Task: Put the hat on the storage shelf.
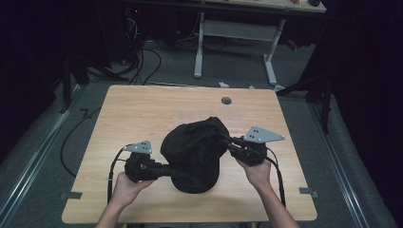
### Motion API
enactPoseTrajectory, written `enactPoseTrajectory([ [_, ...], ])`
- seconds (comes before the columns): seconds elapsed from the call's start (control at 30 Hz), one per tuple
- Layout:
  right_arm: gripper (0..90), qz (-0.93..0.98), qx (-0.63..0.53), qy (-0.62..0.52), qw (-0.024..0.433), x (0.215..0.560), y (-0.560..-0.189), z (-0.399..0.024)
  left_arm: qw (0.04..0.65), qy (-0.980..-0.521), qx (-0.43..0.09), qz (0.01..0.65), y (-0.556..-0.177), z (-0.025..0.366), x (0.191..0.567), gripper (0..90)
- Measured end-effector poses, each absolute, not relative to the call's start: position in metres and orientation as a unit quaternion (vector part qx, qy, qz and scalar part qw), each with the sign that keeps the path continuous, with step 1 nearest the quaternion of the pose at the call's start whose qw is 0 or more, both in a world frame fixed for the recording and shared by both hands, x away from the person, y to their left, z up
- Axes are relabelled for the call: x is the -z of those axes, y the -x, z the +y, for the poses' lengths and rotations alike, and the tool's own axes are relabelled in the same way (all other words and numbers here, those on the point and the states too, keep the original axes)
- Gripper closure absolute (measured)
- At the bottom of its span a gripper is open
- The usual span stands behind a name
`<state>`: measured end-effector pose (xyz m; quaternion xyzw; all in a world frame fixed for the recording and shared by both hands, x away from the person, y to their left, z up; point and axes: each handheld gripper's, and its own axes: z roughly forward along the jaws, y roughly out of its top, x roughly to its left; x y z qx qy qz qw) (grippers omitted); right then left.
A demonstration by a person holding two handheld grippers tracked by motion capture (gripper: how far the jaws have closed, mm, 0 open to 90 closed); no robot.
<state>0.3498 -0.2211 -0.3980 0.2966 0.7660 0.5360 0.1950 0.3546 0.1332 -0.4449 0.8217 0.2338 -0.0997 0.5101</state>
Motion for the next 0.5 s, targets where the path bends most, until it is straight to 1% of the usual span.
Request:
enactPoseTrajectory([
  [0.1, 81.1, 0.762, -0.542, -0.295, 0.196, 0.396, -0.351, -0.22, 0.516, -0.819, 0.103, 0.229, -0.352, 0.135, 0.441, 83.3],
  [0.17, 78.7, 0.758, -0.546, -0.299, 0.193, 0.397, -0.352, -0.219, 0.522, -0.817, 0.101, 0.223, -0.35, 0.136, 0.438, 85.4],
  [0.27, 76.7, 0.755, -0.547, -0.304, 0.193, 0.398, -0.353, -0.22, 0.525, -0.817, 0.096, 0.219, -0.349, 0.136, 0.436, 86.2],
  [0.3, 74.5, 0.754, -0.546, -0.308, 0.196, 0.398, -0.353, -0.22, 0.524, -0.819, 0.091, 0.214, -0.347, 0.135, 0.435, 86.4],
  [0.43, 70.8, 0.751, -0.547, -0.314, 0.195, 0.398, -0.353, -0.22, 0.528, -0.818, 0.083, 0.214, -0.346, 0.137, 0.434, 86.6],
  [0.5, 66.5, 0.748, -0.55, -0.32, 0.19, 0.398, -0.355, -0.221, 0.533, -0.814, 0.08, 0.217, -0.346, 0.139, 0.434, 86.7],
])
